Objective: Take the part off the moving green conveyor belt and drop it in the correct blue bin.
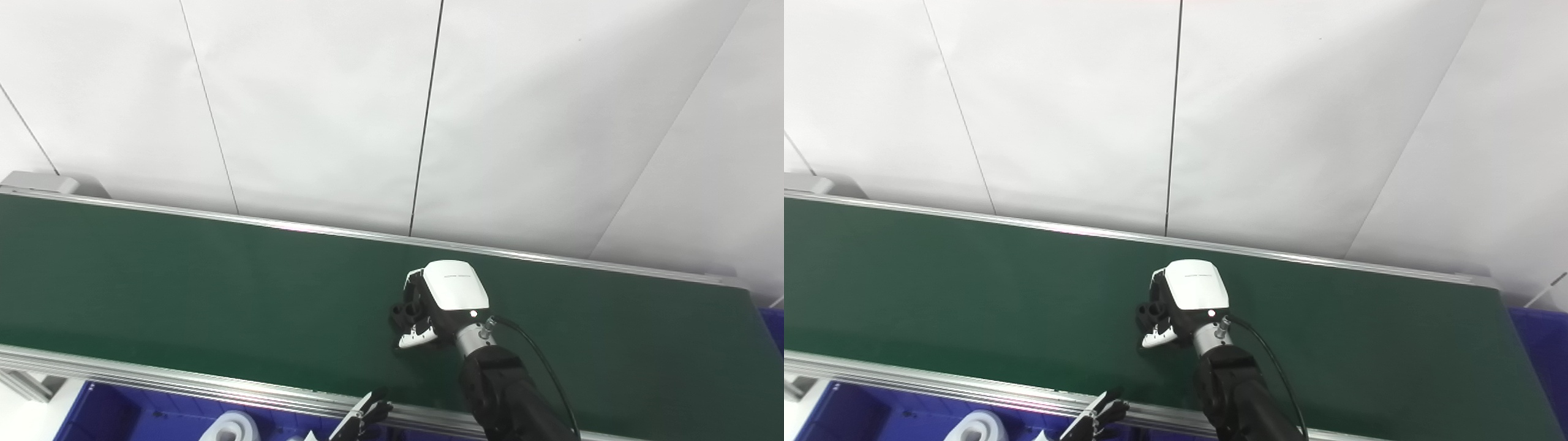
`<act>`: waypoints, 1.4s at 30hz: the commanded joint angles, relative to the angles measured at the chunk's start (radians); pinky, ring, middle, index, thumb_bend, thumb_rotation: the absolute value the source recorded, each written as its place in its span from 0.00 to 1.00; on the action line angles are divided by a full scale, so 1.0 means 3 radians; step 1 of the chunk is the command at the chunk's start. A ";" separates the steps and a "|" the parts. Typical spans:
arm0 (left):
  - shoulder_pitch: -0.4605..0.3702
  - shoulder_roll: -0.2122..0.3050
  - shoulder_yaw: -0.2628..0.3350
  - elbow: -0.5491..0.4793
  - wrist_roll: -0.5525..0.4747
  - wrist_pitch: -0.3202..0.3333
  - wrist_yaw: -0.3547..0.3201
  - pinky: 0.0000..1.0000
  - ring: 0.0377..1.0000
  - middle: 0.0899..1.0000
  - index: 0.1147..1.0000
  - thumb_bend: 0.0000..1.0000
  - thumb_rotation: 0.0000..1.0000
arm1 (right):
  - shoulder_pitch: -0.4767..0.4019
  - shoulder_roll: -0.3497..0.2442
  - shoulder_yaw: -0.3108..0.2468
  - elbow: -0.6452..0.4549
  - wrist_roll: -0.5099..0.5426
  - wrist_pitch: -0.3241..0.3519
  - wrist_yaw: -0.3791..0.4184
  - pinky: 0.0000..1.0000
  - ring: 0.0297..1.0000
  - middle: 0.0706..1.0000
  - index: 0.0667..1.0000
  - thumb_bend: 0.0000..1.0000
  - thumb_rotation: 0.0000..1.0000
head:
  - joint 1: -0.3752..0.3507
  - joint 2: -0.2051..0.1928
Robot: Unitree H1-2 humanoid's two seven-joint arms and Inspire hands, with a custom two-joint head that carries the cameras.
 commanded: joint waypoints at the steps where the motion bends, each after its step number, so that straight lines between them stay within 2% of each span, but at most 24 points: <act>1: 0.0027 0.0003 -0.0005 -0.0145 -0.0063 -0.0010 -0.0003 0.86 0.91 0.91 0.95 0.96 0.78 | -0.0014 0.0045 0.0004 -0.0187 0.0038 -0.0023 0.0006 0.12 0.15 0.20 0.45 0.51 0.13 | -0.0031 0.0027; 4: 0.0030 0.0007 -0.0001 -0.0171 -0.0083 -0.0010 -0.0014 0.87 0.92 0.91 0.95 0.95 0.78 | 0.0028 0.0042 -0.0030 -0.0413 0.0093 -0.0104 -0.0076 0.12 0.15 0.20 0.45 0.50 0.13 | -0.0067 0.0046; 8: 0.0047 0.0005 0.0007 -0.0206 -0.0173 -0.0015 -0.0020 0.89 0.93 0.91 0.95 0.94 0.77 | 0.0131 0.0029 -0.0055 -0.0865 0.0080 -0.0275 -0.0381 0.10 0.13 0.18 0.45 0.50 0.14 | -0.0103 0.0096; 10: 0.0045 0.0017 0.0010 -0.0222 -0.0193 0.0000 -0.0030 0.90 0.93 0.92 0.95 0.94 0.77 | 0.0158 0.0037 -0.0060 -0.0990 0.0065 -0.0294 -0.0432 0.10 0.12 0.17 0.45 0.50 0.14 | -0.0127 0.0112; 20: 0.0061 0.0066 0.0048 -0.0294 -0.0207 0.0059 -0.0043 0.95 0.95 0.94 0.97 0.94 0.79 | 0.0316 -0.0013 -0.0111 -0.1688 0.0021 -0.0361 -0.0343 0.09 0.12 0.20 0.45 0.51 0.13 | -0.0268 0.0181; 24: 0.0048 0.0086 0.0076 -0.0282 -0.0285 0.0019 -0.0055 0.95 0.96 0.94 0.97 0.93 0.79 | 0.0438 -0.0108 -0.0146 -0.1937 0.0054 -0.0380 -0.0209 0.09 0.12 0.18 0.45 0.51 0.12 | -0.0371 0.0241; 29: 0.0064 0.0143 0.0125 -0.0391 -0.0403 0.0078 -0.0080 0.96 0.97 0.94 0.99 0.92 0.81 | 0.0611 -0.0258 -0.0176 -0.2305 -0.0065 -0.0297 0.0180 0.13 0.17 0.27 0.45 0.51 0.13 | -0.0645 0.0410; 32: 0.0054 0.0189 0.0167 -0.0457 -0.0424 0.0062 -0.0082 0.97 0.97 0.95 1.00 0.87 0.84 | 0.0798 -0.0395 -0.0208 -0.2604 -0.0146 -0.0333 0.0448 0.11 0.14 0.22 0.45 0.51 0.13 | -0.0894 0.0522; 37: 0.0001 0.0295 0.0246 -0.0585 -0.0555 0.0216 -0.0157 1.00 0.99 0.94 1.00 0.89 0.86 | 0.1177 -0.0539 -0.0287 -0.3072 -0.0235 -0.0342 0.0858 0.10 0.13 0.23 0.45 0.51 0.12 | -0.1175 0.0659; 42: -0.0064 0.0383 0.0344 -0.0727 -0.0661 0.0433 -0.0223 1.00 0.99 0.93 1.00 0.92 0.86 | 0.1500 -0.0557 -0.0400 -0.3356 -0.0275 -0.0349 0.1148 0.10 0.13 0.21 0.45 0.51 0.13 | -0.1468 0.0787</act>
